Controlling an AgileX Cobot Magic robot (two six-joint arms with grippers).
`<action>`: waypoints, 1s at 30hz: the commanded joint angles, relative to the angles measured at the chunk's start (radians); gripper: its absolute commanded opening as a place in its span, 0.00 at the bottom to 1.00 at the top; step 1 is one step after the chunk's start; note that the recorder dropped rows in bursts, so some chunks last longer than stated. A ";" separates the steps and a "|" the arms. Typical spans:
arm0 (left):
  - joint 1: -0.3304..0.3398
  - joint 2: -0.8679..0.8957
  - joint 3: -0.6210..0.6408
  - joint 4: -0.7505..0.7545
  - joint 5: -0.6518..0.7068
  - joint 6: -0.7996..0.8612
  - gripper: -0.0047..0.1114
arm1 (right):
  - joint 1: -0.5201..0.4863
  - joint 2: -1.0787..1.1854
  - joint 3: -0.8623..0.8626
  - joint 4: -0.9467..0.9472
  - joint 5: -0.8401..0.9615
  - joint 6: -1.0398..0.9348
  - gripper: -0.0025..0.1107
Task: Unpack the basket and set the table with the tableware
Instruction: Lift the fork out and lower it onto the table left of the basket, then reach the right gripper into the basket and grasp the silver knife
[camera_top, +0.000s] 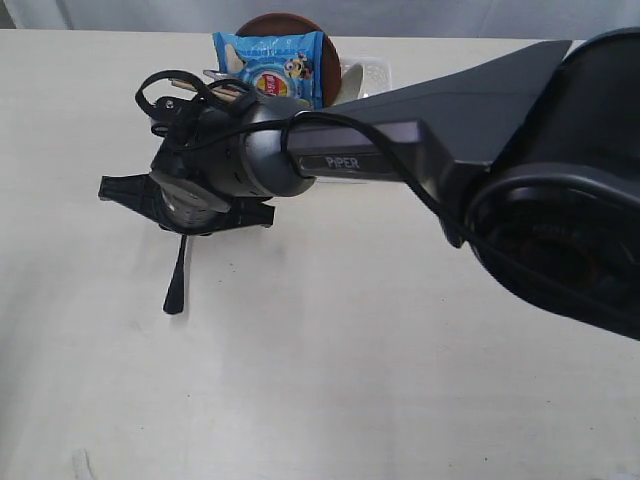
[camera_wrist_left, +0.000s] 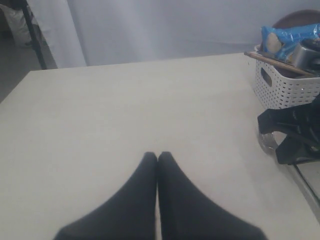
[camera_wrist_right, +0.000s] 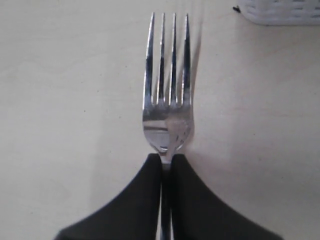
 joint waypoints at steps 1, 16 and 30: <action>-0.006 -0.002 0.002 0.004 -0.001 -0.002 0.04 | 0.000 0.024 -0.004 0.014 -0.018 0.001 0.18; -0.006 -0.002 0.002 0.004 -0.001 -0.002 0.04 | 0.000 -0.045 -0.004 0.007 0.009 -0.035 0.29; -0.006 -0.002 0.002 -0.001 -0.001 -0.002 0.04 | -0.224 -0.454 -0.004 0.033 0.147 -1.052 0.29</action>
